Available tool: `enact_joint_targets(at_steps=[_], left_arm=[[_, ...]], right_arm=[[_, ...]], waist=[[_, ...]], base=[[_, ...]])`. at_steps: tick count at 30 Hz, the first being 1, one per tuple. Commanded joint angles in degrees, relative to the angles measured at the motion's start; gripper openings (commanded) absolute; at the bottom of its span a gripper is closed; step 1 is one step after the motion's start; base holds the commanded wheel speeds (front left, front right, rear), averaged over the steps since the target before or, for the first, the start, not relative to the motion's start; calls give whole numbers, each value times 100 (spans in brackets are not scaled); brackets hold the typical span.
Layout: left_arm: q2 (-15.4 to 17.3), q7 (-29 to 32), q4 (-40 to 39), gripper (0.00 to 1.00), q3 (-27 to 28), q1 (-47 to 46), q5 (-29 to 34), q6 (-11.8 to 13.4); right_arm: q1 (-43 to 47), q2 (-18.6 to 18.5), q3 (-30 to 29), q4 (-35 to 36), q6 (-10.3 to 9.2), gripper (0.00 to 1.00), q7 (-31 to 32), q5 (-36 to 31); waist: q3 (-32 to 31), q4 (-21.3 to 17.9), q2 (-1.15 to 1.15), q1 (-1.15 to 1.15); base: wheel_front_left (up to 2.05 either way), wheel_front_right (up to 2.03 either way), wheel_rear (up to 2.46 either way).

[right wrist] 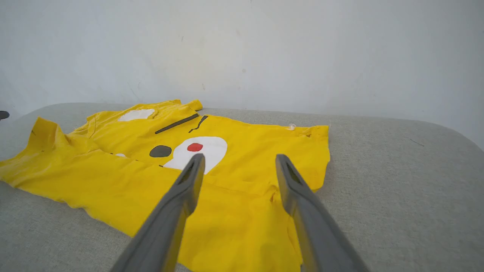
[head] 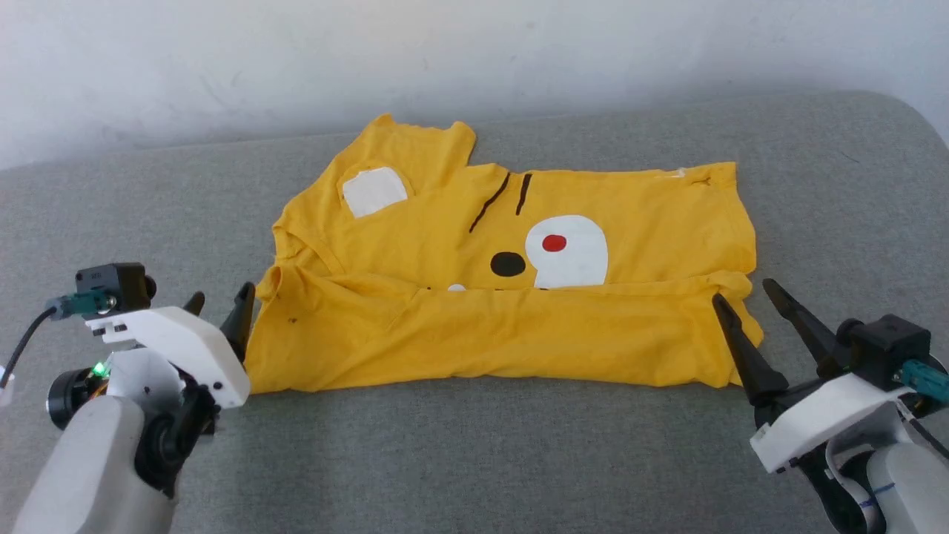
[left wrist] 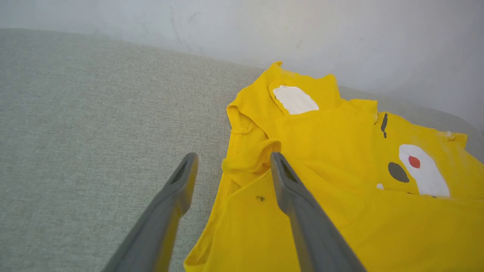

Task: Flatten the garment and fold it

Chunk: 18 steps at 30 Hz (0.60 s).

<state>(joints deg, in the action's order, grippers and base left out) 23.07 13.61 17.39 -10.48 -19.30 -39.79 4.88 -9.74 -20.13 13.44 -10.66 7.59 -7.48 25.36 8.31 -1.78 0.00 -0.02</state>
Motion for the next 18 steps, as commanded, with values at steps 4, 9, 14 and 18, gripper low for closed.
enact_joint_targets(at_steps=[4, 9, 14, 18], left_arm=[[401, 976, -612, 100, -180, 265, 14, 217], [686, 1924, -906, 100, -472, 372, 127, 448], [748, 2524, -571, 100, -794, 356, 270, 590], [560, 2956, -462, 93, -1094, 363, 165, 492]], right_arm=[[331, 203, -253, 540, -10, 100, 238, -245], [471, 372, -346, 988, -10, 100, 454, -385], [467, 448, -288, 1109, -10, 100, 551, -363], [484, 426, -342, 1093, -10, 100, 593, -274]], waist=[[68, -96, 0, 2], [287, -225, 0, 2], [436, -384, 0, 2], [462, -466, 0, 2]], base=[[0, 0, 0], [0, 0, 0], [0, 0, 0], [0, 0, 0]])
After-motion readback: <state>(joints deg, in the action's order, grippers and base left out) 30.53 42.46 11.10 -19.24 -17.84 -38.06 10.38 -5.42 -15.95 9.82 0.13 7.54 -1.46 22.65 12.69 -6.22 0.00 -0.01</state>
